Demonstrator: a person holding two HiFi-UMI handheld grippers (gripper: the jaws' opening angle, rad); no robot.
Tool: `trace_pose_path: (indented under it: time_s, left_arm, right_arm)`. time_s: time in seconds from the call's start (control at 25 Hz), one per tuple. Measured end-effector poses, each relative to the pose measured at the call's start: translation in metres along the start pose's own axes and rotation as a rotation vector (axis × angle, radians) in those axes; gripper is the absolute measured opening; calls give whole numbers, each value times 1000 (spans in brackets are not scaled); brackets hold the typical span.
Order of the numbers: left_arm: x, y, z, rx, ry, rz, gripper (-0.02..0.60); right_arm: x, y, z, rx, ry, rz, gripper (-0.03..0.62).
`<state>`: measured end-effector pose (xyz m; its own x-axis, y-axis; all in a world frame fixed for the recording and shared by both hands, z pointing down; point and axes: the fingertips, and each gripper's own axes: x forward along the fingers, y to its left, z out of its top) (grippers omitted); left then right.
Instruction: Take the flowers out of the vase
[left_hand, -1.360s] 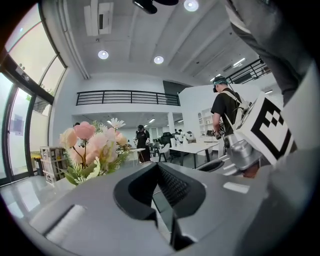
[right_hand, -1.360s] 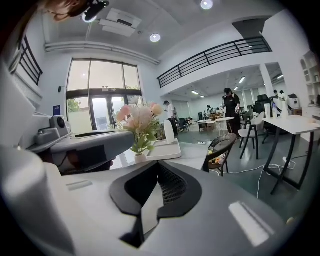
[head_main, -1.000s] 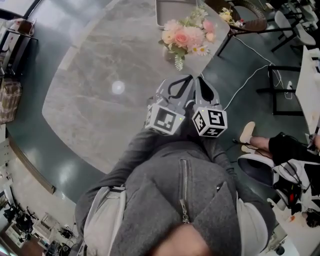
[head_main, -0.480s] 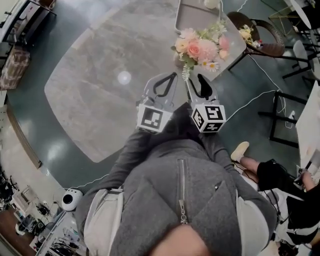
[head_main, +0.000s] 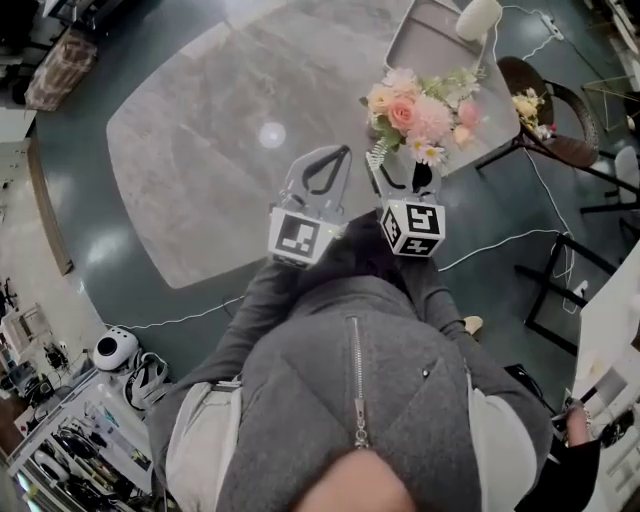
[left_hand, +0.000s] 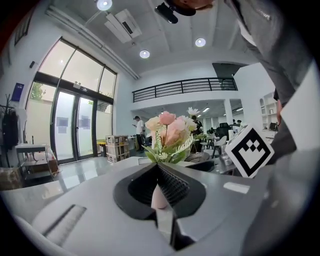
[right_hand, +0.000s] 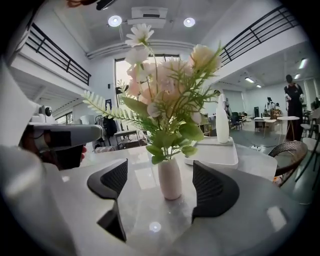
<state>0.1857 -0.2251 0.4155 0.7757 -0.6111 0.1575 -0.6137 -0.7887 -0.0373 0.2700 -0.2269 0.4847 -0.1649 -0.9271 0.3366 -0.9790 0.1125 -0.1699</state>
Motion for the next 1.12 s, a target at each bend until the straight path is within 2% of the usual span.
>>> trace_pose_path:
  time_s: [0.2, 0.4, 0.84, 1.12]
  left_arm:
    - [-5, 6, 1, 2, 18, 79, 9]
    - [-7, 5, 5, 19, 41, 120, 8]
    - [-5, 9, 15, 30, 42, 173, 9]
    - [-5, 14, 17, 38, 43, 175, 9]
  right_arm:
    - [10, -6, -10, -24, 14, 45, 407]
    - [22, -13, -10, -16, -3, 77, 406]
    - [43, -9, 14, -59, -59, 143, 405]
    - [52, -9, 19, -93, -64, 131, 390]
